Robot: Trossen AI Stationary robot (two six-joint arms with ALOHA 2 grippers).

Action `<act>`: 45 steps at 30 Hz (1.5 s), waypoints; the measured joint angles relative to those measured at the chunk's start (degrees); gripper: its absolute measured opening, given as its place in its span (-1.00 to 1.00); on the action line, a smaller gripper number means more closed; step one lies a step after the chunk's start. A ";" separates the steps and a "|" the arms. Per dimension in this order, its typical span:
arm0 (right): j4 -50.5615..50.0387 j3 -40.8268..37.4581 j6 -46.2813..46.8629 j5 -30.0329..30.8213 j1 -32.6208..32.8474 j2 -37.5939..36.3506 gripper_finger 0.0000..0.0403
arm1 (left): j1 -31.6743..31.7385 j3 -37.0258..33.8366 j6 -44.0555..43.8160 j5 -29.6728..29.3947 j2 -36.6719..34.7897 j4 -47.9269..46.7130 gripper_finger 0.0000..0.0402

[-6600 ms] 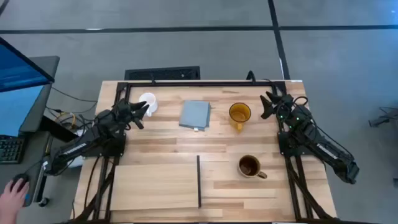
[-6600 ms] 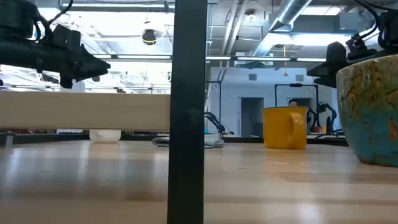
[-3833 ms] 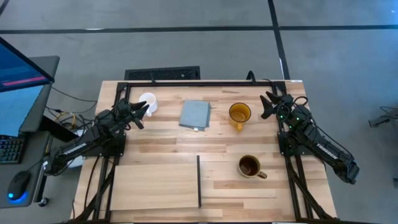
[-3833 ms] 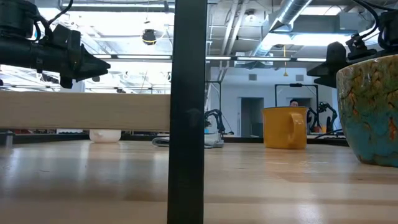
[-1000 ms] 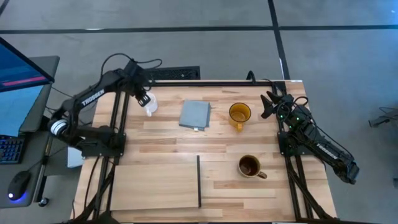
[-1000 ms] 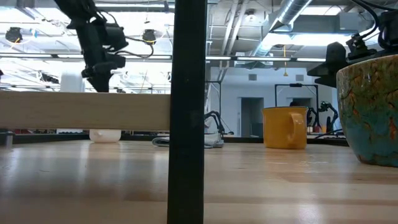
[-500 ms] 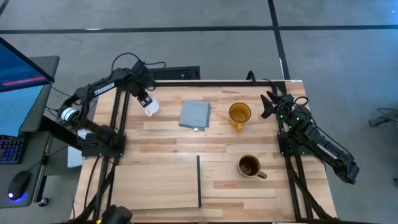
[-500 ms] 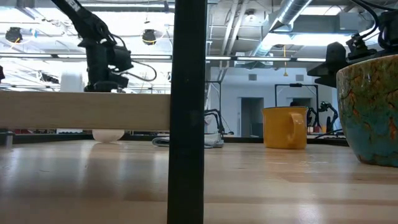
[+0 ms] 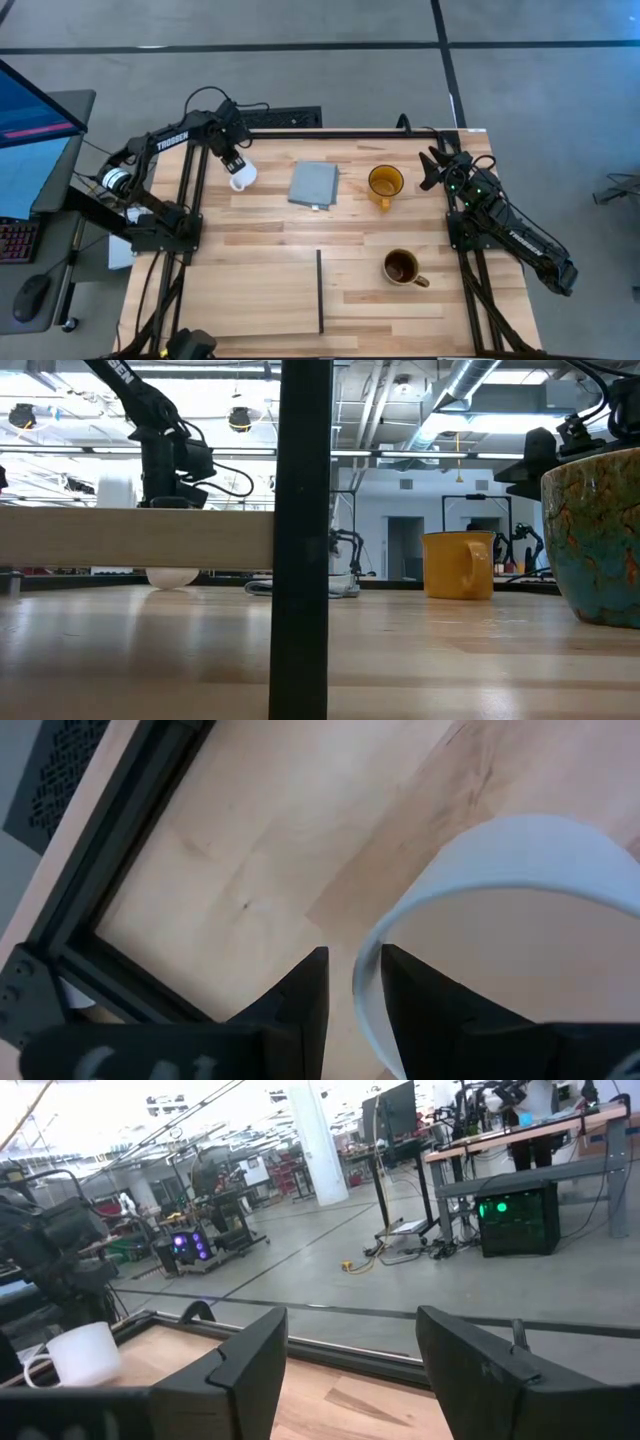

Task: Stack small to large cups/mugs on shelf
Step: Put the white mug onto the shelf

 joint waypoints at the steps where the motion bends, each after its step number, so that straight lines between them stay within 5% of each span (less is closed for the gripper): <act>1: 0.00 0.00 0.00 -0.01 0.01 0.00 0.22 | 0.00 -0.01 -0.02 0.38 0.00 -0.01 -0.57; 21: 0.61 0.00 -0.01 3.22 0.02 0.00 0.22 | -2.60 -0.01 -1.63 2.37 -0.07 -2.73 -0.58; 29: 0.59 -0.01 -0.01 3.22 0.00 -0.02 0.22 | -5.40 0.10 -1.39 2.82 -0.24 -2.71 -0.95; 38: 0.57 0.00 -0.01 3.20 0.00 -0.02 0.22 | -6.95 0.14 -6.55 2.40 -0.27 -3.47 -0.99; 45: 0.55 -0.02 -0.01 3.17 0.00 -0.02 0.22 | -7.51 -0.14 -7.97 5.83 -0.37 -13.61 -1.00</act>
